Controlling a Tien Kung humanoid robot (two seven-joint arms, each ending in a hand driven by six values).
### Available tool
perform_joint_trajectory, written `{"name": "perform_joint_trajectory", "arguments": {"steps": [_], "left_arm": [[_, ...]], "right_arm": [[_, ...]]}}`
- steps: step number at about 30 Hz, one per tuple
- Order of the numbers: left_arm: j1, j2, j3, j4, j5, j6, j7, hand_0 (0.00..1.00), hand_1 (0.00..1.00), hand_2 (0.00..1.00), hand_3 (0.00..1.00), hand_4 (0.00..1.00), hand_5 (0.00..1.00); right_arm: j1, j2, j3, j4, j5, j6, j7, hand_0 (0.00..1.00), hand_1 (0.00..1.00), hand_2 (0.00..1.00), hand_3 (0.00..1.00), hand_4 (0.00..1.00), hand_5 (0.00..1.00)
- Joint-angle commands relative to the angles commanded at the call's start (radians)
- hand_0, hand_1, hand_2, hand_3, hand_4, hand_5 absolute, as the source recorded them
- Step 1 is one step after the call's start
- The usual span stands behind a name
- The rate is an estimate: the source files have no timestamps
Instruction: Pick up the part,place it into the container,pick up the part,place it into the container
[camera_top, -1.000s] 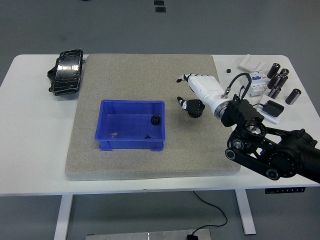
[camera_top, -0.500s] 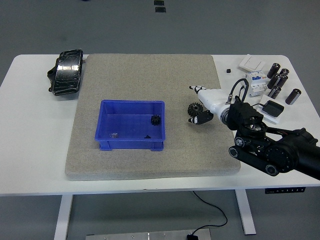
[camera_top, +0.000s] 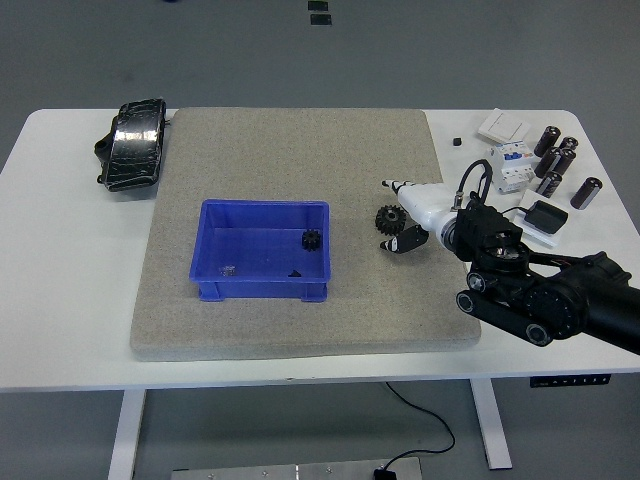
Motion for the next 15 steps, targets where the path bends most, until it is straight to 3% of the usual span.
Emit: {"name": "perform_joint_trajectory", "arguments": {"steps": [1,6,7,15], "left_arm": [[0.000,0.000,0.001,0.000,-0.001,0.000,-0.001,0.676,0.668,0.604,0.558,0.489,0.491],[-0.001,-0.001,0.002,0.001,-0.002,-0.001,-0.003,0.676,0.668,0.604,0.558,0.489,0.491],[-0.001,-0.001,0.002,0.001,-0.002,-0.002,-0.003,0.676,0.669,0.605,0.558,0.489,0.491],[-0.001,-0.002,0.004,0.002,-0.005,-0.002,-0.006,0.676,0.669,0.604,0.558,0.489,0.494]], "right_arm": [[0.000,0.000,-0.001,-0.001,0.002,0.000,0.000,0.445,0.588,0.660,0.701,0.600,0.240],[-0.002,0.003,-0.005,-0.002,0.010,-0.005,0.004,0.445,0.588,0.660,0.701,0.600,0.240],[-0.002,0.004,-0.005,-0.001,0.011,-0.007,0.005,0.425,0.569,0.642,0.699,0.518,0.209],[-0.005,0.012,-0.004,0.006,0.011,-0.027,0.015,0.415,0.561,0.634,0.698,0.510,0.197]]}}
